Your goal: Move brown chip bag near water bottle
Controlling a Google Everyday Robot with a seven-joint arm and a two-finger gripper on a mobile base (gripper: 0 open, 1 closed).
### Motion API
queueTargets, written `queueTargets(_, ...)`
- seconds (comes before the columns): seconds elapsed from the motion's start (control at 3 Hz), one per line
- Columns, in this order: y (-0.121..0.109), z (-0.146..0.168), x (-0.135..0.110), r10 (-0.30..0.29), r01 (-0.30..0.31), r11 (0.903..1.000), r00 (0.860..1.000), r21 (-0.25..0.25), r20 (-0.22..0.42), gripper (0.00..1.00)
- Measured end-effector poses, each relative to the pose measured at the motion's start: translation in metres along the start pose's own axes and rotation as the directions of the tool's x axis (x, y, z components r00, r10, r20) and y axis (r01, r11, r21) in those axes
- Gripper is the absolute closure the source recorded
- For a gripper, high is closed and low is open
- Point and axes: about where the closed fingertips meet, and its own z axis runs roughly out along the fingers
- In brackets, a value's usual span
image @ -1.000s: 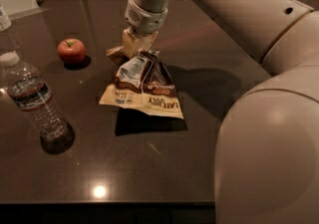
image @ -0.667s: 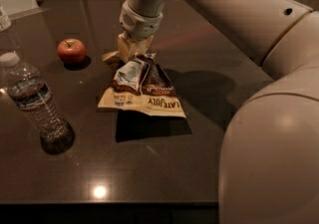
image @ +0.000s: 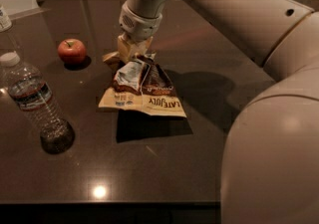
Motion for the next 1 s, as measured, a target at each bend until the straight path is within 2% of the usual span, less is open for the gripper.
queueTargets(0.33,0.003,0.0,0.0,-0.005,0.005,1.0,1.0,-0.002,0.001,1.0)
queueTargets(0.67,0.046,-0.002,0.004,-0.076,0.077,0.9965,0.997,-0.032,0.013,1.0)
queueTargets(1.0,0.095,-0.005,0.008,-0.166,0.168,0.9834,0.985,-0.068,0.039,1.0)
